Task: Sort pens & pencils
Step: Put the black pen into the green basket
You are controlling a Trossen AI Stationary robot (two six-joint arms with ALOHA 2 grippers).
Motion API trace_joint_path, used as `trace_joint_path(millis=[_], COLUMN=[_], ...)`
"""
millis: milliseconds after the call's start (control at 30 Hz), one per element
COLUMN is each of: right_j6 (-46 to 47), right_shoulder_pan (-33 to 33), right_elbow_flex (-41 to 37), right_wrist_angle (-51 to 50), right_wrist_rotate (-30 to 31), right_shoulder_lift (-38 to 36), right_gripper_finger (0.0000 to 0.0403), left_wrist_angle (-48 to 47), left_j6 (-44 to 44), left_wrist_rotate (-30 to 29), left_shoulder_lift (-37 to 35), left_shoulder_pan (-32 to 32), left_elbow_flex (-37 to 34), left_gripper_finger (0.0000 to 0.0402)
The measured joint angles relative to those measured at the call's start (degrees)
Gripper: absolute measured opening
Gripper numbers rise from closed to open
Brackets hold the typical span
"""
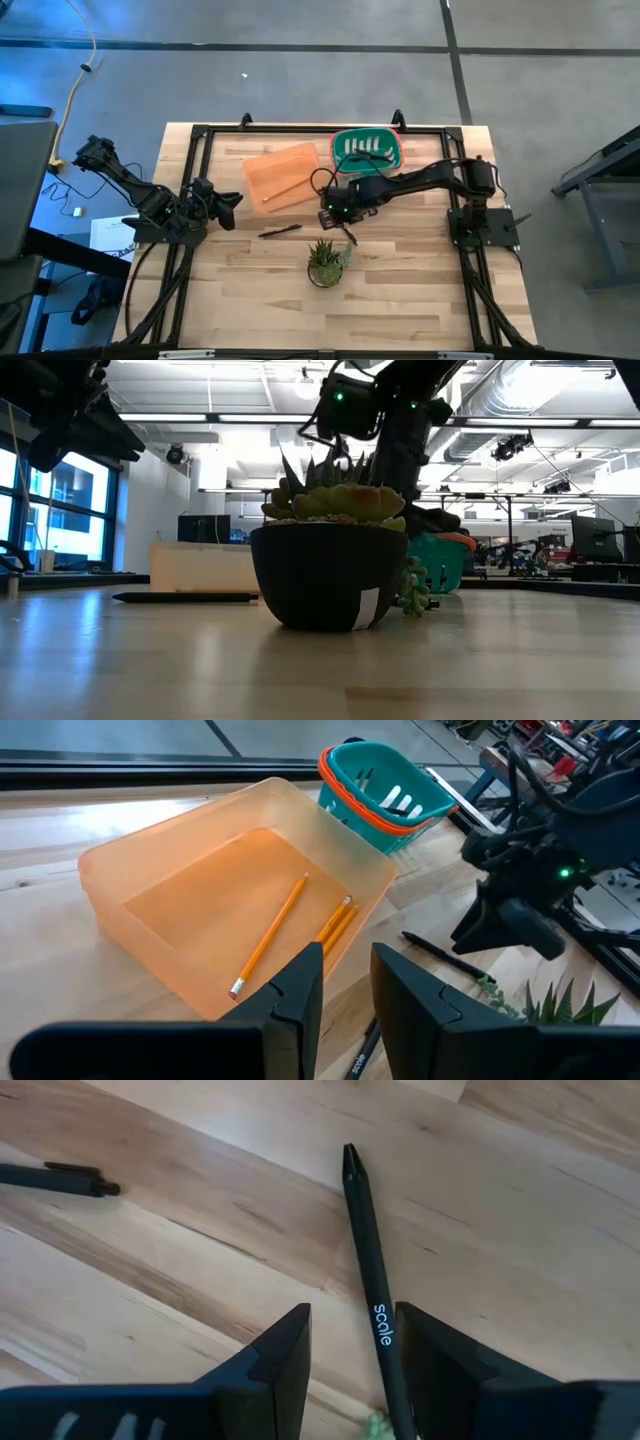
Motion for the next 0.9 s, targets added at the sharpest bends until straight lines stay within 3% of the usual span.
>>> trace_joint_path(millis=[900], right_j6=[-0.9], right_shoulder_pan=[0.3], right_elbow_flex=[0.0], right_wrist_angle=[0.5], right_wrist_rotate=[0.2], right_shoulder_lift=[2.7], right_gripper_finger=[0.0138], left_wrist_angle=[0.0], left_j6=[0.0], left_wrist_rotate=[0.0], left_shoulder_lift=[0.0], left_shoulder_pan=[0.0], left_elbow_flex=[0.0], left_gripper_finger=[0.0076])
